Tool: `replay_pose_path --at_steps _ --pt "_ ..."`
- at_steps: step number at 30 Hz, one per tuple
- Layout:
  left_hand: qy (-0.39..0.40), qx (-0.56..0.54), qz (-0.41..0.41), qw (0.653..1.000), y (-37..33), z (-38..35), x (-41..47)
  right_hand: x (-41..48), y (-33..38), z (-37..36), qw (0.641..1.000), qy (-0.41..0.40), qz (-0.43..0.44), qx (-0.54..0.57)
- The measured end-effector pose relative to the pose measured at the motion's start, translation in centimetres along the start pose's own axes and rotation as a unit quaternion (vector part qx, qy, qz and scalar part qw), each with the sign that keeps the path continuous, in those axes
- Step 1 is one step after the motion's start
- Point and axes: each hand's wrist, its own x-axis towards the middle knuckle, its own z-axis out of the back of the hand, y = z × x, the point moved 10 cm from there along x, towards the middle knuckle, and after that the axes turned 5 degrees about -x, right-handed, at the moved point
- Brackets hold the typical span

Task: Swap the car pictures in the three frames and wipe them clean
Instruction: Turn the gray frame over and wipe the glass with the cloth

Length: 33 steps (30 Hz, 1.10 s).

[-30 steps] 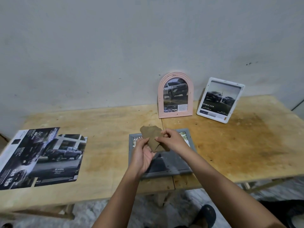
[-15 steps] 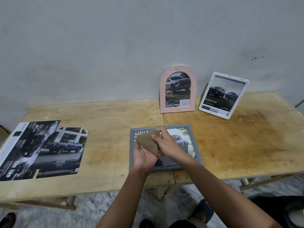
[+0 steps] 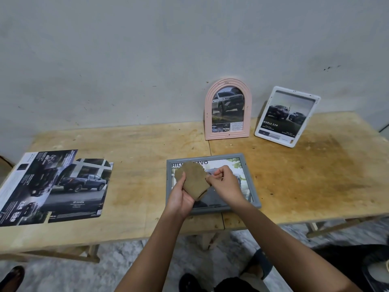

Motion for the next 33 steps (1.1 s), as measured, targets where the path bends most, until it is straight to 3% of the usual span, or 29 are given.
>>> replay_pose_path --at_steps 4,12,17,19,22,24,28,33 --pt "-0.005 0.030 -0.002 1.000 -0.4 0.3 -0.1 -0.8 -2.7 -2.2 0.989 0.120 -0.087 0.012" --pt "0.018 0.191 -0.034 0.981 -2.5 0.6 0.3 -1.6 -3.9 -4.2 0.970 0.217 -0.088 0.063" --pt "-0.008 0.288 -0.056 0.956 -2.9 0.9 0.7 -1.5 -4.1 -4.1 0.920 0.213 -0.143 0.295" --pt "-0.088 0.386 -0.099 0.913 -4.3 3.2 1.1 -1.0 -5.3 -3.1 0.907 0.188 -0.166 0.338" --pt "-0.264 0.579 -0.193 0.747 -7.7 7.8 0.4 -0.1 -8.2 -1.1 0.900 0.133 -0.201 0.362" --pt "-0.304 0.646 -0.193 0.673 -7.5 9.1 0.3 0.3 -10.1 0.3 0.892 0.097 -0.234 0.375" --pt "-0.308 0.645 -0.188 0.674 -6.1 9.0 0.9 2.0 -12.5 3.2 0.884 0.037 -0.274 0.377" --pt "-0.239 0.674 -0.209 0.667 -3.8 7.8 2.7 5.5 -11.4 7.2 0.920 -0.013 -0.234 0.314"
